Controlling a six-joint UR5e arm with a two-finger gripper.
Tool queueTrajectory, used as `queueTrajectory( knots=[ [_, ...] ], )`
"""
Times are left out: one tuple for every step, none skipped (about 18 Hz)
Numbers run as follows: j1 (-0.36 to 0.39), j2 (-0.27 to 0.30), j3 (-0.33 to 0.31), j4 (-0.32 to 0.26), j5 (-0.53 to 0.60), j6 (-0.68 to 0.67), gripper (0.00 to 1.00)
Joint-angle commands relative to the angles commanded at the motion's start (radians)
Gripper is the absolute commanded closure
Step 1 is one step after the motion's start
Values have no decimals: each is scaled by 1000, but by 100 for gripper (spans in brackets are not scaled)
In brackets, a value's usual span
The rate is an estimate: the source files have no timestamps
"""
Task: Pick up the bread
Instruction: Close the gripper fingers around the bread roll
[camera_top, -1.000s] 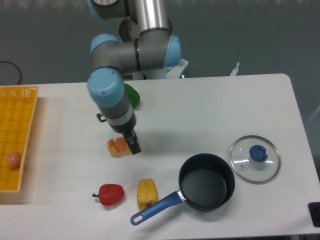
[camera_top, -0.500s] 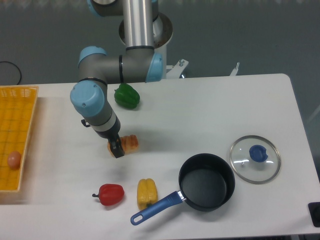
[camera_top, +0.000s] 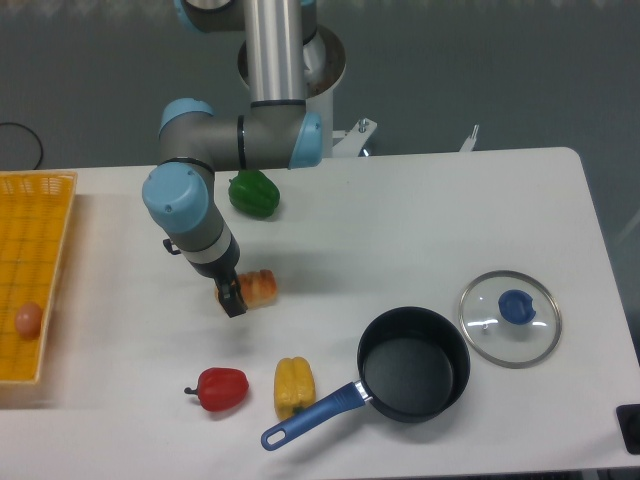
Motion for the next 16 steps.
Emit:
queueTrajectory(
  knots=[
    [0, -3, 0, 0, 0, 0, 0],
    [0, -5, 0, 0, 0, 0, 0],
    [0, -5, 0, 0, 0, 0, 0],
    [0, -9, 0, 0, 0, 0, 0],
    [0, -15, 3, 0, 2, 0, 0],
    [2, -18, 5, 0, 2, 0, 0],
    [2, -26, 8, 2, 2, 0, 0],
    [2, -31, 12, 2, 2, 0, 2],
    [3, -32, 14, 2, 2, 0, 4],
    [5, -32, 14, 2, 2, 0, 6],
    [5, -32, 14, 2, 2, 0, 11],
    [5, -34, 14, 2, 2, 0, 15],
    [5, -37, 14, 2, 3, 0, 18],
    [5, -40, 15, 2, 5, -2, 24],
    [5, -40, 14, 2, 18, -3, 29],
    [5, -40, 14, 2, 29, -8, 34]
  ],
)
